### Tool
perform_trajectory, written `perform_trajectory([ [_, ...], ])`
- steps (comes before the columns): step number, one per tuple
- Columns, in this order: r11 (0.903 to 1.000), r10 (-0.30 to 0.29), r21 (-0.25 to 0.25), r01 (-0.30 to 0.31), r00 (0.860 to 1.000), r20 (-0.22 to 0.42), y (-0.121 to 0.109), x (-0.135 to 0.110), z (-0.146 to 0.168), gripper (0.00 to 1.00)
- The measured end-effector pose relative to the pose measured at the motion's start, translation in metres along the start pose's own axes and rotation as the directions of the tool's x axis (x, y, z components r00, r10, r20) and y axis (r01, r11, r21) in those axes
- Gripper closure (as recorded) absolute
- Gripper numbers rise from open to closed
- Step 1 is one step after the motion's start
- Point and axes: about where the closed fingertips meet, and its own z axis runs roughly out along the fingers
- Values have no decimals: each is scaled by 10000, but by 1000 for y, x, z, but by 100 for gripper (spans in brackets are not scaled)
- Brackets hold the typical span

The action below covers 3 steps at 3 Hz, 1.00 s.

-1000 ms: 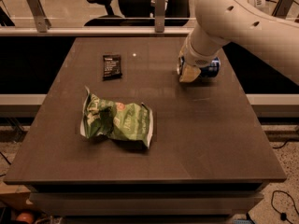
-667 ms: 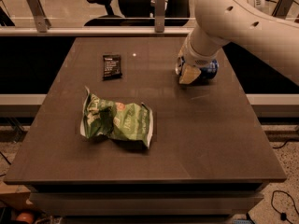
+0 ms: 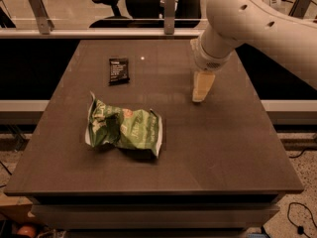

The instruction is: Knock pepsi can over

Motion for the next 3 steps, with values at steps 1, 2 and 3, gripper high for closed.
perform_trajectory([
  [1, 10000, -1, 2, 1, 10000, -1, 0, 0, 0, 0],
  [2, 10000, -1, 3, 1, 10000, -3, 0, 0, 0, 0],
  [3, 9971, -245, 712, 267, 9992, -315, -28, 4, -43, 0],
])
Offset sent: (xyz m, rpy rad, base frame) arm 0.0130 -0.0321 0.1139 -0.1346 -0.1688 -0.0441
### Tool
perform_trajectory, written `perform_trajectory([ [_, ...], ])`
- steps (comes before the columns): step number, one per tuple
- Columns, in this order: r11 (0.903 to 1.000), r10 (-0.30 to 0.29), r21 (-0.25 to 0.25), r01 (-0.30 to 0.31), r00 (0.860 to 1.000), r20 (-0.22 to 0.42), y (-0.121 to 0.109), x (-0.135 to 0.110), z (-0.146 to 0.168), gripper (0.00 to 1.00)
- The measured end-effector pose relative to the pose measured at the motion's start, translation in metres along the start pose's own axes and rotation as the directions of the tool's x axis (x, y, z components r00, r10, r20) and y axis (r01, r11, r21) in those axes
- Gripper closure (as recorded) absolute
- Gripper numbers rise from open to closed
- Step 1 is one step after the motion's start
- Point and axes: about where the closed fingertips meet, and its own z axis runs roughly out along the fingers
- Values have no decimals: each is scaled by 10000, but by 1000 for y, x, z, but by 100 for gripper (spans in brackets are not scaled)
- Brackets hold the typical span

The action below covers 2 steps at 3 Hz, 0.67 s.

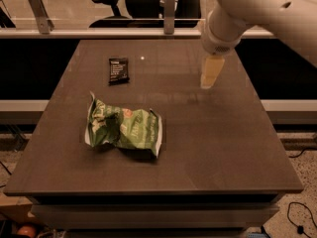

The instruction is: Knock pepsi can over

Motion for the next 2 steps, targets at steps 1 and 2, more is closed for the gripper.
perform_trajectory([
  [1, 9963, -151, 845, 169, 9996, -217, -28, 9, -49, 0],
  [2, 9958, -150, 896, 167, 9997, -204, -30, 9, -52, 0],
])
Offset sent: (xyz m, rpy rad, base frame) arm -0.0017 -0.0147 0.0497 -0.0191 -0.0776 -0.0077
